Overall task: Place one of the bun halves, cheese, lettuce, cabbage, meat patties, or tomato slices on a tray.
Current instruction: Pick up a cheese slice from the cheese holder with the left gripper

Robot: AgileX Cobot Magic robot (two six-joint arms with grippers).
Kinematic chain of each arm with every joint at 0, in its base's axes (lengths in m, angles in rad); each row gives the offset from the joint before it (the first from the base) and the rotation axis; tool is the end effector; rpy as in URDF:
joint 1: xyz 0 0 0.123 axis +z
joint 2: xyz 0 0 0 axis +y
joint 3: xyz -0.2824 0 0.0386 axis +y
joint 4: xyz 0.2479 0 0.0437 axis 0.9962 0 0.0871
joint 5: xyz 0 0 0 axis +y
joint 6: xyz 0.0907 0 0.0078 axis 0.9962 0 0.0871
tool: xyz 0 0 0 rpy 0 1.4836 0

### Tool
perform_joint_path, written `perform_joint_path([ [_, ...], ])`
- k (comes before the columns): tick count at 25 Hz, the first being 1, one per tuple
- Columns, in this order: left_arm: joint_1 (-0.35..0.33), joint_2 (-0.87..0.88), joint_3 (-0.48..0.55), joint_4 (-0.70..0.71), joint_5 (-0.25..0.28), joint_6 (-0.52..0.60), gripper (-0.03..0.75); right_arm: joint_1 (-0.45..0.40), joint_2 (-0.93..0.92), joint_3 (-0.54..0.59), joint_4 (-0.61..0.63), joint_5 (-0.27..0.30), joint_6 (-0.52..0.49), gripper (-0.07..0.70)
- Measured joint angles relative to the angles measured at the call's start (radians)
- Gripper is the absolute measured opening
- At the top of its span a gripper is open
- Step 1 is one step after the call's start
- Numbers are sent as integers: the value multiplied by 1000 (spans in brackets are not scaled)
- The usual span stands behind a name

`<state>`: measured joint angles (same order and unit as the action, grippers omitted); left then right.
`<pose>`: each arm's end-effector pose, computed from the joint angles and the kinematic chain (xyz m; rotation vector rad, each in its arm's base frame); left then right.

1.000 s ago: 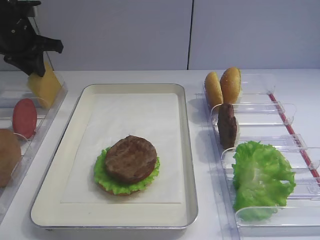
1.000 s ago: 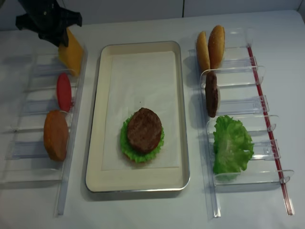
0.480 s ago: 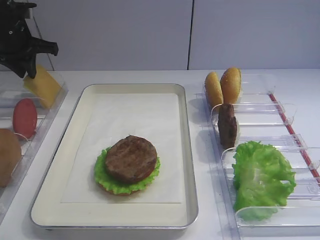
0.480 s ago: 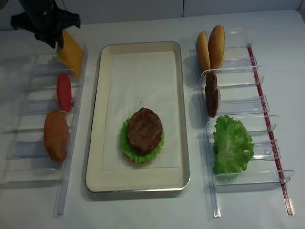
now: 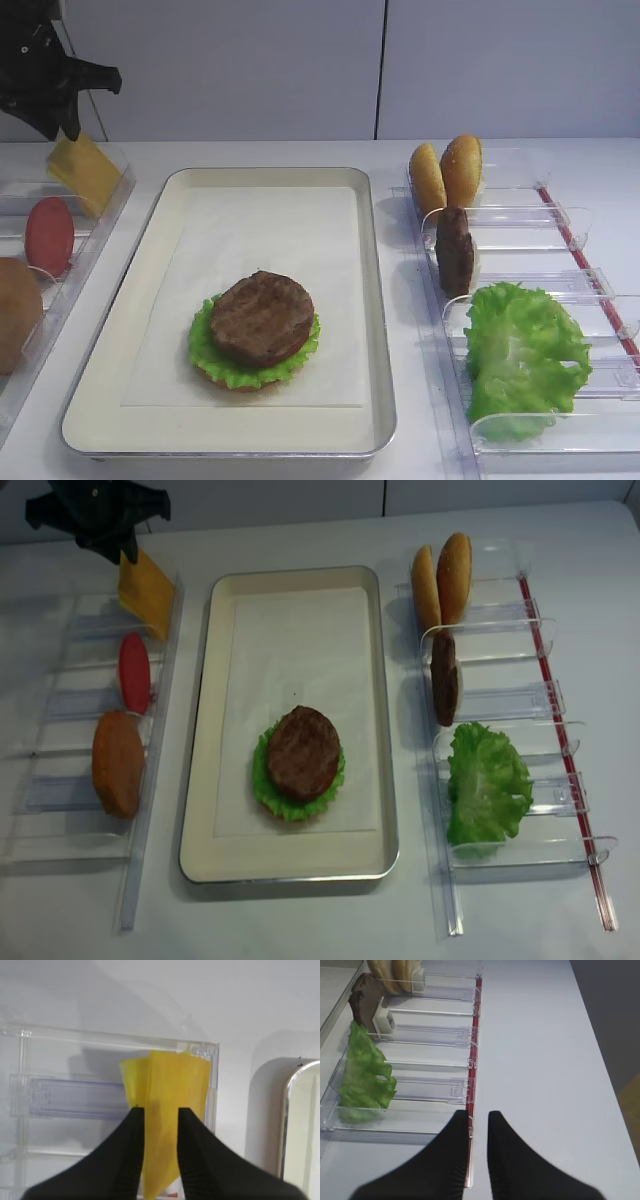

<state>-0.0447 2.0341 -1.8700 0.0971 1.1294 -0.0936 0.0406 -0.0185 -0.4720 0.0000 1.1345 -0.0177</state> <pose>0.4447 -0.0119 0.2763 -0.0327 2.7699 0.0967 -0.0078 -0.0003 0.2635 -0.0620 2.1267 0.0135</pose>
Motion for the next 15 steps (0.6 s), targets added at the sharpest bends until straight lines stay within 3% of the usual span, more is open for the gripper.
perform_joint_path([
  [15,0,22,0,6,-14,-26,156,0,0,0,0,-2,0,135],
])
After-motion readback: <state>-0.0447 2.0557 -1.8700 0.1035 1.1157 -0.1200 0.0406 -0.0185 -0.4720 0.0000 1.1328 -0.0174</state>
